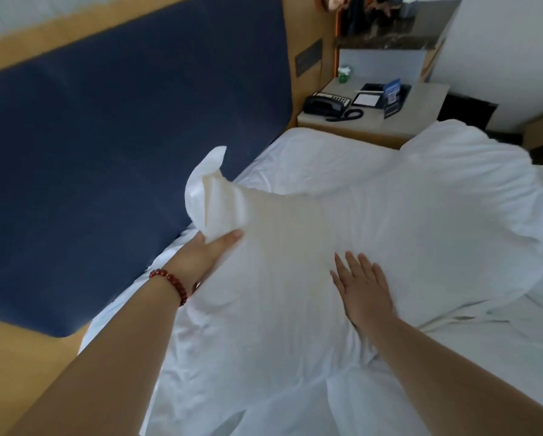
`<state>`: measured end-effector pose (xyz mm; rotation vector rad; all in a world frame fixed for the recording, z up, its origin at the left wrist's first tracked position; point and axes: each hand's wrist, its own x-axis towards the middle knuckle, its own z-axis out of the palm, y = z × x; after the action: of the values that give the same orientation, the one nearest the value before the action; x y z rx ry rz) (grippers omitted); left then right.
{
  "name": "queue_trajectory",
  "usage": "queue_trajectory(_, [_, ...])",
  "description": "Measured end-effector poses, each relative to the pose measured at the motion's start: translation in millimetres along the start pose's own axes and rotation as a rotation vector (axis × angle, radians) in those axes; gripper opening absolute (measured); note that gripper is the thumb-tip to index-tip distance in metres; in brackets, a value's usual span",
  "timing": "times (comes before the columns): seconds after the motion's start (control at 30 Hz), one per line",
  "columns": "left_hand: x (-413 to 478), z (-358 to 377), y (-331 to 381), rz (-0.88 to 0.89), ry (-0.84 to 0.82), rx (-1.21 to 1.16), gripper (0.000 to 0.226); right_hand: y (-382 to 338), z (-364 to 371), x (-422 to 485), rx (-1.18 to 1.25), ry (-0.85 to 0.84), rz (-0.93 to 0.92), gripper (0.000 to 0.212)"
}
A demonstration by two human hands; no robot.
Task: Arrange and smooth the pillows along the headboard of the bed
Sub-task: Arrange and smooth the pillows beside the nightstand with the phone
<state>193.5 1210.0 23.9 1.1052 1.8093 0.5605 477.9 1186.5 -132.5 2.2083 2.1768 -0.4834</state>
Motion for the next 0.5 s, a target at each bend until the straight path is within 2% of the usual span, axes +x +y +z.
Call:
queue_trajectory(0.07, [-6.3,15.3,13.2,0.021,0.018,-0.022,0.058,-1.9,10.9,5.8,-0.048,-0.013,-0.012,0.094])
queue_trajectory(0.13, [-15.4,31.5,21.6,0.050,0.026,0.023,0.051,-2.8,18.9,9.3,-0.096,-0.043,-0.012,0.077])
queue_trajectory(0.2, [-29.3,41.4,29.5,0.047,-0.004,0.039,0.059,-3.2,23.8,12.0,-0.152,-0.069,-0.022,0.061])
queue_trajectory(0.23, [-26.4,42.7,28.1,0.036,0.016,0.028,0.064,-3.2,25.5,12.3,-0.158,-0.080,-0.027,0.067])
queue_trajectory(0.27, [-25.9,44.3,28.0,0.028,0.045,0.038,0.067,-3.3,25.7,11.8,-0.150,-0.090,-0.042,0.083])
queue_trajectory(0.3, [-24.0,43.2,24.9,0.031,0.053,0.037,0.068,-2.7,24.8,10.6,-0.109,-0.093,-0.053,0.096])
queue_trajectory(0.33, [-22.3,42.4,21.7,0.030,0.066,0.032,0.070,-0.6,24.9,10.7,-0.031,-0.071,-0.055,0.101])
queue_trajectory(0.37, [-23.3,42.9,21.4,0.022,0.082,0.034,0.072,1.6,24.1,10.3,0.086,-0.018,-0.050,0.097])
queue_trajectory(0.47, [-10.3,38.2,7.2,0.012,0.117,0.008,0.073,8.5,15.0,7.1,0.517,0.227,-0.002,0.068])
queue_trajectory(0.5, [-10.0,36.0,4.9,-0.003,0.116,-0.015,0.074,11.0,9.6,2.7,0.583,0.304,0.001,0.061])
